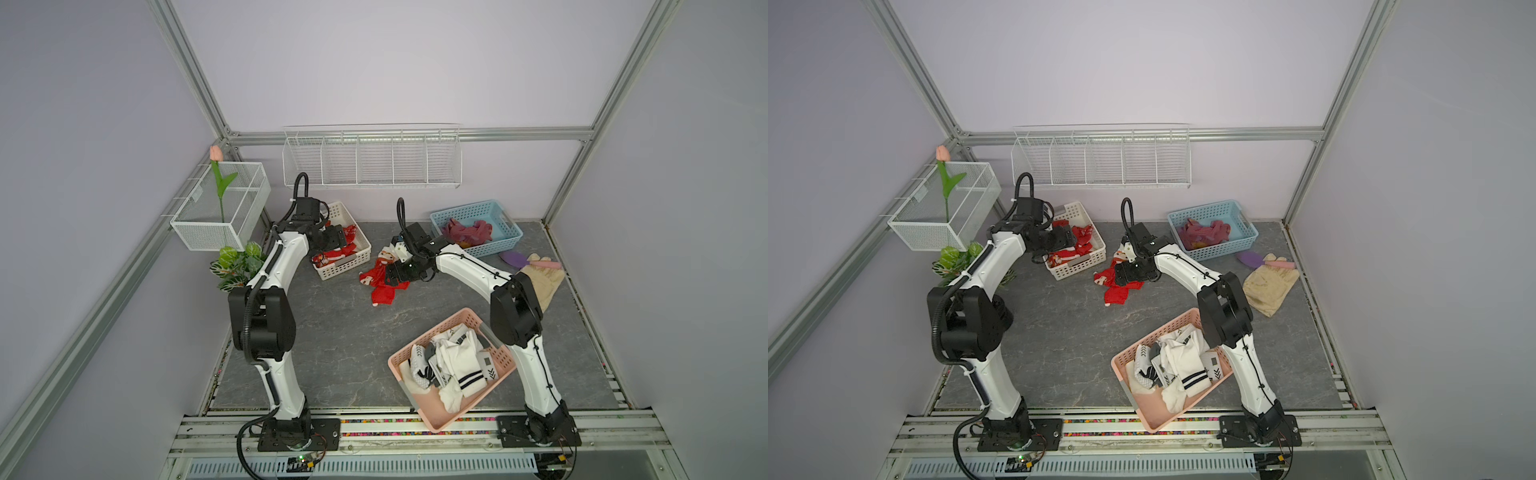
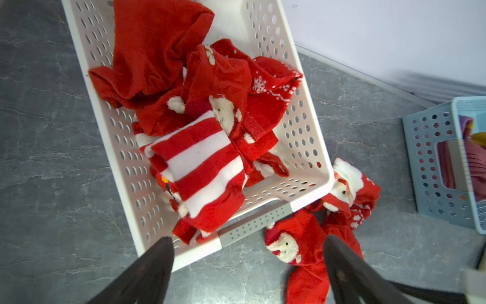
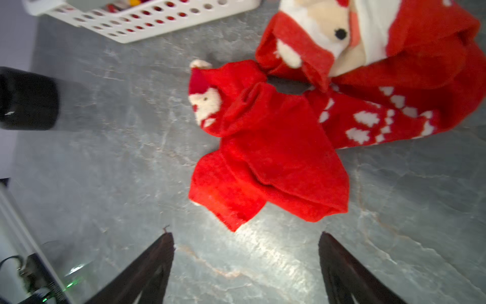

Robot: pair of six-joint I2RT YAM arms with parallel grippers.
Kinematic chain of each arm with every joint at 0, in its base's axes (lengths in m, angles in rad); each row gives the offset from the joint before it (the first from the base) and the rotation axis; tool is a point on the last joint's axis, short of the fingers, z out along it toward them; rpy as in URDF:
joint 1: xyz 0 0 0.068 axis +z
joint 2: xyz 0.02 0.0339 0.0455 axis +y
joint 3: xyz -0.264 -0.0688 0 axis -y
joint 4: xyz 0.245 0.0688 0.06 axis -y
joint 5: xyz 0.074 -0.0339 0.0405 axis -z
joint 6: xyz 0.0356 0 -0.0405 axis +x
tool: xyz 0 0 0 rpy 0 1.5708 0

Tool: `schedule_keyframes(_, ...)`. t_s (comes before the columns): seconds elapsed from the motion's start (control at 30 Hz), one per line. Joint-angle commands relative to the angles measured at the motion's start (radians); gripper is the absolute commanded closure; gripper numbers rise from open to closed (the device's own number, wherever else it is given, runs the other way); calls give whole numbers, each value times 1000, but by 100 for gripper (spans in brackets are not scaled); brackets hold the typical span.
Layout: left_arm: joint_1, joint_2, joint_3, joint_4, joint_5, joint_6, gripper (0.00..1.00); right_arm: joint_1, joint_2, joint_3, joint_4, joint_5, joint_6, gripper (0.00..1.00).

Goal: Sort the socks into the basket by color
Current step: Pick up the sock from the center of the board.

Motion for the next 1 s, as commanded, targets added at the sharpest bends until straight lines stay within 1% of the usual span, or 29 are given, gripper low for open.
schedule_keyframes(0.0,4,-86,-76,60,41,-26,11,-4,54,54,-37,121,-33,11)
schedule_keyframes(0.1,4,-154,-160,115,76,-41,11,-5,104,98,-27,119,-31,11)
schedule_keyframes(0.2,3,-189,-201,117,95,-49,12,-5,162,165,-50,99,-34,11)
schedule_keyframes(0.23,3,-200,-212,119,98,-51,12,-4,174,176,-54,95,-31,9)
schedule_keyframes(0.27,3,-210,-227,123,101,-52,12,-5,182,181,-50,83,-30,2)
schedule_keyframes(0.3,3,-220,-237,126,105,-55,12,-5,185,183,-46,70,-31,6)
schedule_keyframes(0.37,0,-236,-252,129,108,-59,13,-5,179,175,-42,56,-29,28)
schedule_keyframes(0.43,-2,-248,-263,133,107,-57,13,-5,160,147,-25,53,-29,53)
schedule_keyframes(0.47,-3,-252,-268,133,109,-58,13,-5,150,132,-13,49,-28,63)
schedule_keyframes(0.53,-5,-262,-275,134,109,-59,13,-5,137,120,-12,46,-28,79)
schedule_keyframes(0.57,-7,-268,-278,135,109,-59,13,-3,130,120,-20,44,-29,86)
schedule_keyframes(0.6,-8,-275,-283,139,113,-59,13,-2,118,114,-22,44,-31,90)
schedule_keyframes(0.67,-13,-285,-289,145,120,-59,13,0,92,96,-16,39,-33,91)
schedule_keyframes(0.7,-14,-289,-292,146,124,-59,13,0,79,90,-13,34,-33,89)
schedule_keyframes(0.77,-19,-291,-294,145,132,-59,13,1,60,86,-19,23,-32,76)
schedule_keyframes(0.8,-24,-295,-297,146,133,-54,13,1,47,82,-21,17,-31,75)
schedule_keyframes(0.87,-32,-304,-304,150,136,-54,13,1,19,62,-9,6,-28,79)
schedule_keyframes(0.93,-37,-308,-313,155,142,-58,13,5,-7,38,8,4,-26,80)
schedule_keyframes(0.97,-39,-312,-318,157,143,-59,13,7,-17,34,8,1,-28,84)
